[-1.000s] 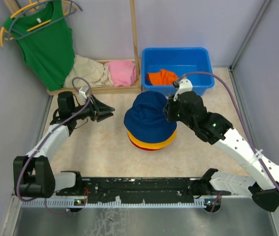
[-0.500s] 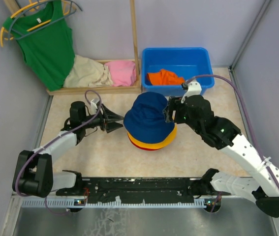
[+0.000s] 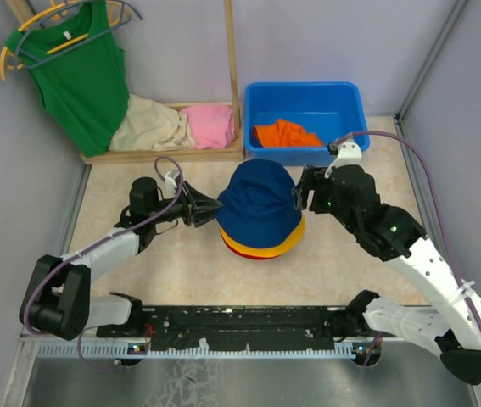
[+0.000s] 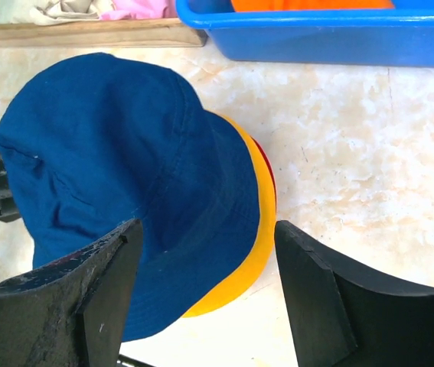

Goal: Stack the hats

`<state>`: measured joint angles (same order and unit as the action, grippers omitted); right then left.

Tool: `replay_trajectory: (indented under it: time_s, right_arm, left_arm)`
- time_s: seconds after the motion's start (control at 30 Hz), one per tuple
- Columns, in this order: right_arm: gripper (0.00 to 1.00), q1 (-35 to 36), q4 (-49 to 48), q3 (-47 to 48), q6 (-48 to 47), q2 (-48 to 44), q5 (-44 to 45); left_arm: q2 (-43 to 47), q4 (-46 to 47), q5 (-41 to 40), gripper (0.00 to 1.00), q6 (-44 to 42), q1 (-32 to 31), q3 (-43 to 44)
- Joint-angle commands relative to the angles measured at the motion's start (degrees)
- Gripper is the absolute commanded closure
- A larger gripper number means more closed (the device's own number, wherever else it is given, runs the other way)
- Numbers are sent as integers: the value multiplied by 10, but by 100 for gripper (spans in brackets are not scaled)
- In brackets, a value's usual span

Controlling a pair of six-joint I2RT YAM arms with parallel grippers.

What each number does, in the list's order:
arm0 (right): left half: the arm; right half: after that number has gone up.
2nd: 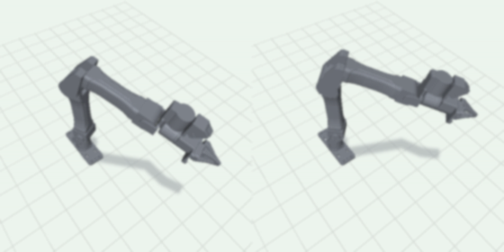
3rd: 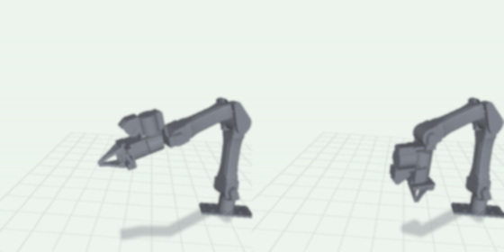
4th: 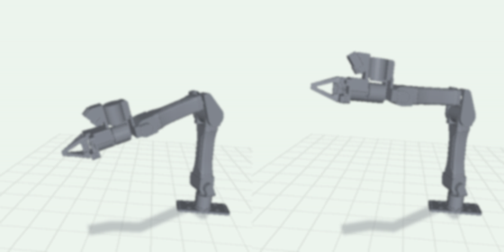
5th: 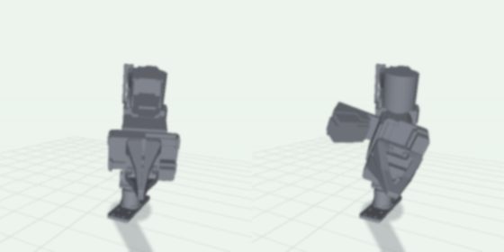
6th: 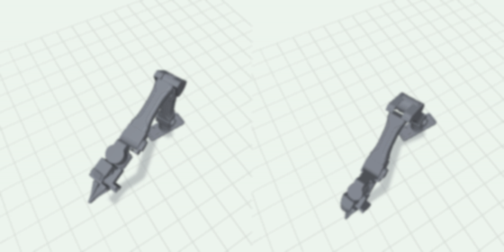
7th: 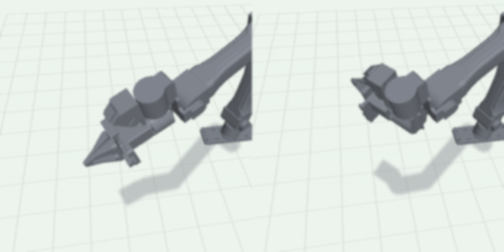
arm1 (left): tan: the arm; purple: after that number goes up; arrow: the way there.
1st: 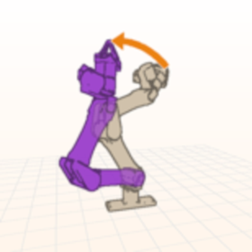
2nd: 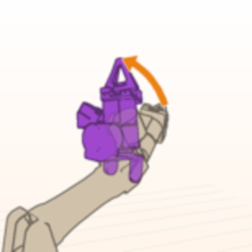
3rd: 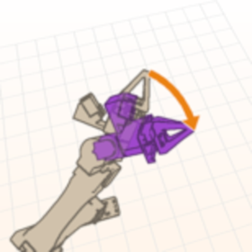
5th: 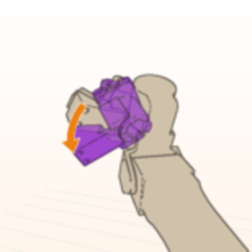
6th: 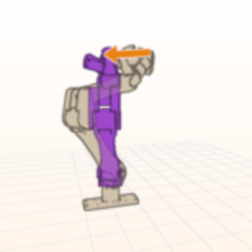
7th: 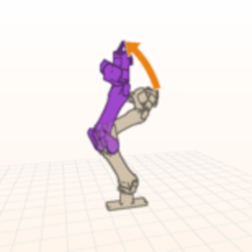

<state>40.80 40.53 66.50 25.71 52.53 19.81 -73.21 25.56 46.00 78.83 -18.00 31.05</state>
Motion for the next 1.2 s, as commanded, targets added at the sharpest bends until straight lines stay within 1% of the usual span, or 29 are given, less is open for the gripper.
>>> replay_trajectory:
  time_s: [0.0, 0.1, 0.13, 0.23, 0.3, 0.4, 0.5, 0.6, 0.7, 0.77, 0.9, 1.0, 1.1, 1.17]
  right_arm:
    - [30, -32, -8, -21, 21, -23, -21]
    - [29, -72, -16, -47, 43, -31, -79]
    - [28, -85, -23, -57, 51, -34, -109]
    - [26, -143, -52, -93, 80, -49, -193]
    - [25, -198, -83, -129, 103, -63, -272]
    - [25, -287, -136, -179, 141, -79, -399]
    - [26, -357, -195, -224, 196, -75, -513]
    - [30, -378, -263, -274, 257, -76, -579]
    - [37, -380, -349, -324, 328, -72, -630]
    - [38, -380, -388, -346, 355, -68, -648]
    - [38, -380, -413, -375, 368, -55, -662]
    - [39, -379, -465, -405, 399, -47, -669]
    - [42, -379, -498, -418, 412, -35, -670]
    - [46, -380, -503, -418, 411, -27, -668]
  left_arm:
    - [-8, 33, -32, 58, 14, -16, -7]
    - [-11, 32, -41, 76, 14, -18, -8]
    - [-12, 30, -43, 80, 11, -18, -8]
    - [-15, 24, -43, 90, -12, -17, -4]
    - [-22, 20, -39, 93, -32, -18, 0]
    - [-39, 32, -24, 94, -57, -17, 1]
    - [-62, 44, -3, 95, -72, -16, 6]
    - [-78, 39, 11, 96, -93, -16, 18]
    - [-86, 22, 19, 96, -112, -16, 31]
    - [-85, 19, 18, 96, -113, -16, 33]
    - [-83, 8, 16, 96, -118, -16, 42]
    - [-85, 6, 15, 96, -118, -16, 46]
    - [-87, 6, 14, 96, -117, -16, 49]
    - [-90, 6, 15, 96, -117, -16, 49]
